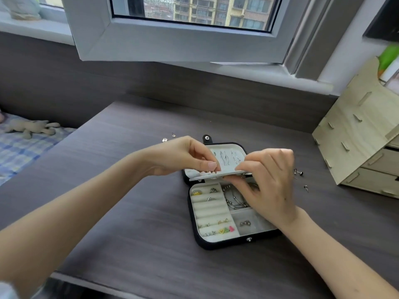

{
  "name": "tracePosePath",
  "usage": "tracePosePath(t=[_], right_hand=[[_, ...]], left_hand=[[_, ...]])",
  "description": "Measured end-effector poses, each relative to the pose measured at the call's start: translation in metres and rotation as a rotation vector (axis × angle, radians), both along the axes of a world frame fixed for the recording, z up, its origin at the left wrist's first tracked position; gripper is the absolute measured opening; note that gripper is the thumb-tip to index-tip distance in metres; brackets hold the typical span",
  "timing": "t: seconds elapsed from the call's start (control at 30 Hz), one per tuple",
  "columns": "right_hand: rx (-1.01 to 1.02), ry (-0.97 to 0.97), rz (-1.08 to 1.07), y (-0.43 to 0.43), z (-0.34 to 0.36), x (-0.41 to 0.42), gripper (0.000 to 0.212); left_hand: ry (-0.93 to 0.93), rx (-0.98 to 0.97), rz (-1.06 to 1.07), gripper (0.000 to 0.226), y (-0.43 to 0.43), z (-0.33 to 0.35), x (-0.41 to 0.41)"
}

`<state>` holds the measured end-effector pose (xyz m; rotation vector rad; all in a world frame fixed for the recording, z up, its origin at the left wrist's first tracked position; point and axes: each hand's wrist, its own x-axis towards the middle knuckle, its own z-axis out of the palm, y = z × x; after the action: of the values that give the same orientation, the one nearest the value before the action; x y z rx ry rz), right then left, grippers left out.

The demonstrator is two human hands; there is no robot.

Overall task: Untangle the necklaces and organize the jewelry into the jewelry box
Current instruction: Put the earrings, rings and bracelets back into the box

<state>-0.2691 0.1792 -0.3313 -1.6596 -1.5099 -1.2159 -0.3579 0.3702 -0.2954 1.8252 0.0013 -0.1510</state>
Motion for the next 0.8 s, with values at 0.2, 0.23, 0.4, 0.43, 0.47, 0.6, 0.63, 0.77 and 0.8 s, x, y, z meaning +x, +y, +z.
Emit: tracePosePath(t=[0.2,0.23,0.4,0.43,0.47,0.6,0.63,0.77,0.8], right_hand=[[0.024,-0.04,-0.009,-0.003,-0.003,-0.001,0.029],[0.026,-0.041,-0.01,-0.002,-0.003,-0.001,0.029],[0.03,-0.039,-0.019,-0.002,-0.003,0.0,0.03],[0.03,-0.038,-0.02,-0.002,-0.003,0.0,0.031],[0.028,-0.037,-0.02,-0.002,-0.003,0.001,0.031],[0.03,-0.026,-0.021,-0.001,-0.003,0.0,0.031],[0.03,-0.023,-0.022,-0.001,-0.003,0.0,0.03],[0.028,-0.016,-0.027,-0.001,-0.003,0.0,0.031],[0.029,-0.015,-0.028,-0.002,-0.003,0.0,0.031]], left_hand=[[-0.017,-0.013,-0.091,0.01,-0.005,-0.005,0.005],[-0.021,-0.016,-0.098,0.011,-0.005,-0.005,0.006],[-0.028,-0.032,-0.106,0.012,-0.004,-0.007,0.009],[-0.029,-0.037,-0.106,0.012,-0.004,-0.007,0.01],[-0.033,-0.039,-0.105,0.011,-0.004,-0.007,0.01],[-0.056,-0.015,-0.103,0.011,-0.006,-0.008,0.013],[-0.056,-0.009,-0.107,0.011,-0.007,-0.008,0.013],[-0.055,0.013,-0.123,0.009,-0.006,-0.005,0.011],[-0.067,0.031,-0.126,0.007,-0.007,-0.003,0.01]])
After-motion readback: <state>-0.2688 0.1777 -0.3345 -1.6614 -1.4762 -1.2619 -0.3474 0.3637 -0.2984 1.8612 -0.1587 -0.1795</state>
